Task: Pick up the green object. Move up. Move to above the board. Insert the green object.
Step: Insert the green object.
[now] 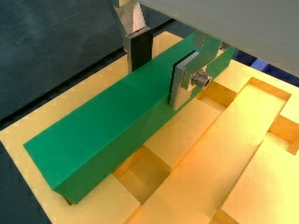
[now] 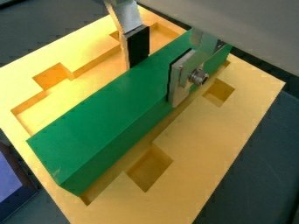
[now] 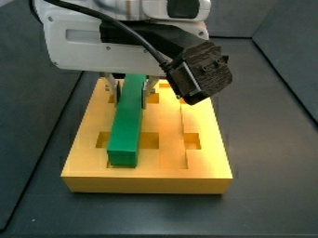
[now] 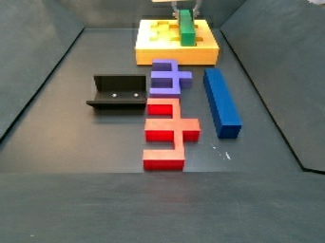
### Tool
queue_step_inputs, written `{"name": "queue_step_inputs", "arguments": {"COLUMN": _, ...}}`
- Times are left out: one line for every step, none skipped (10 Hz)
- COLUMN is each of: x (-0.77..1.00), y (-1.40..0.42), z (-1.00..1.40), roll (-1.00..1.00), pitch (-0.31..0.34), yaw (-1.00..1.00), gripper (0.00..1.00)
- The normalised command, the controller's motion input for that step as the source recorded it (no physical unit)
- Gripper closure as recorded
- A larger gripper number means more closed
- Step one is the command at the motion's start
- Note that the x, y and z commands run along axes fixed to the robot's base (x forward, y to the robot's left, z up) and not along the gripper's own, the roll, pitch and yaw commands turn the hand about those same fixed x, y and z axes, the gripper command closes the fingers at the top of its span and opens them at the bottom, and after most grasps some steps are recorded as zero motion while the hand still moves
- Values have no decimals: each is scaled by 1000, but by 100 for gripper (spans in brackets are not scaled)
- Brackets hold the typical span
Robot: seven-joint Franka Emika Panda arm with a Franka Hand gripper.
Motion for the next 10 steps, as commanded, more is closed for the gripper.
{"name": "queue_step_inputs", "arguments": {"x": 0, "y": 0, "z": -189, "roll": 100, "pitch": 71, "yaw": 0, "gripper": 100}}
{"name": "queue_step_inputs", "arguments": {"x": -209, "y": 0, "z": -191, "roll": 91, "pitch": 40, "yaw": 0, "gripper": 100}}
{"name": "queue_step_inputs", "arguments": {"x": -311, "y": 0, "z": -151, "roll": 87, "pitch": 34, "yaw": 0, "gripper": 100}}
{"name": "queue_step_inputs", "arguments": {"x": -394, "y": 0, "z": -151, "roll": 89, "pitch": 21, "yaw": 0, "gripper": 100}}
{"name": "queue_step_inputs", "arguments": {"x": -34, "y": -146, "z": -251, "roll": 41, "pitch": 0, "yaw": 0, "gripper": 100}}
{"name": "queue_step_inputs", "arguments": {"x": 226, "y": -137, "z": -449, "roll": 24, "pitch": 4, "yaw": 0, "gripper": 100}}
{"name": "queue_step_inputs", "arguments": {"x": 234, "y": -140, "z": -449, "roll": 16, "pitch": 0, "yaw": 0, "gripper": 100}}
{"name": "queue_step_inputs", "arguments": {"x": 203, "y": -117, "z": -423, "roll": 0, "pitch": 0, "yaw": 0, "gripper": 100}}
{"name": "queue_step_inputs", "arguments": {"x": 117, "y": -23, "z": -311, "roll": 0, "pitch": 0, "yaw": 0, "gripper": 100}}
{"name": "queue_step_inputs", "arguments": {"x": 0, "y": 0, "z": 0, "roll": 0, "pitch": 0, "yaw": 0, "gripper": 100}}
